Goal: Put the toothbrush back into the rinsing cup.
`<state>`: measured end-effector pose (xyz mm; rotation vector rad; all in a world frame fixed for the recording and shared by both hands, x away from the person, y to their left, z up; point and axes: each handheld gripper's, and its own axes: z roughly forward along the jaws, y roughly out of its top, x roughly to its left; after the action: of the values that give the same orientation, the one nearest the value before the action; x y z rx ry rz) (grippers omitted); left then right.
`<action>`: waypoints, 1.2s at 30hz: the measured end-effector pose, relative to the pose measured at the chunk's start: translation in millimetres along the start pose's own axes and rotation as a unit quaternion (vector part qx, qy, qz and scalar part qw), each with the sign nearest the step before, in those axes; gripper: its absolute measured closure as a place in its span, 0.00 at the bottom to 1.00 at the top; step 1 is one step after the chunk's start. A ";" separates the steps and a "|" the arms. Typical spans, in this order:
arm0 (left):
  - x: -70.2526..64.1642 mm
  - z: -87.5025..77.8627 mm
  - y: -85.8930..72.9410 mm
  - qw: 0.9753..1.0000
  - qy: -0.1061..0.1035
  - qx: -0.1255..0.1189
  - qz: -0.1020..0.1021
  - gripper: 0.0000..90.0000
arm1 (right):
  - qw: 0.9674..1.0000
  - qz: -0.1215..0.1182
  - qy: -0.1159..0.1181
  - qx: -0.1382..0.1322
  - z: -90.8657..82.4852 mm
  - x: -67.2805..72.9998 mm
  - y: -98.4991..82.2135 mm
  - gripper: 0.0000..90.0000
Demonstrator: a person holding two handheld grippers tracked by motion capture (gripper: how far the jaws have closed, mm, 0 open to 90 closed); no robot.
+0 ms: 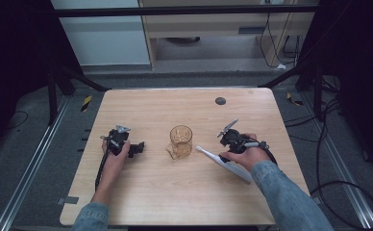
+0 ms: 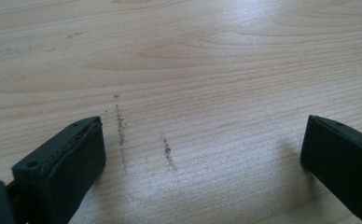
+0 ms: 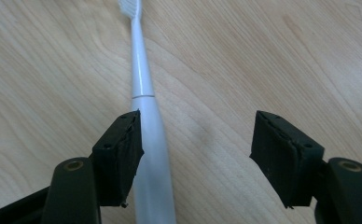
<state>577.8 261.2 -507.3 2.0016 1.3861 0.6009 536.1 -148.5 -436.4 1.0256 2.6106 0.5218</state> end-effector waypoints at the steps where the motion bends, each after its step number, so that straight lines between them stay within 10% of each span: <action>1: 0.0 0.0 0.0 1.000 0.000 0.000 0.000 0.00 | 1.000 0.003 0.006 -0.004 -1.3 -0.7 -0.4 0.40; 13: 0.3 -0.4 -0.3 1.000 -0.001 0.000 0.001 0.00 | 0.999 -0.010 0.046 0.019 -2.3 -0.4 -4.0 0.58; 36: 0.9 -1.0 -0.9 1.000 -0.003 0.000 0.003 0.00 | 0.994 -0.050 0.057 0.079 24.2 14.3 -0.7 0.61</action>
<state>576.9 262.5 -507.2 2.0068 1.3777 0.5961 535.1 -133.6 -460.2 0.9304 2.8252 0.3648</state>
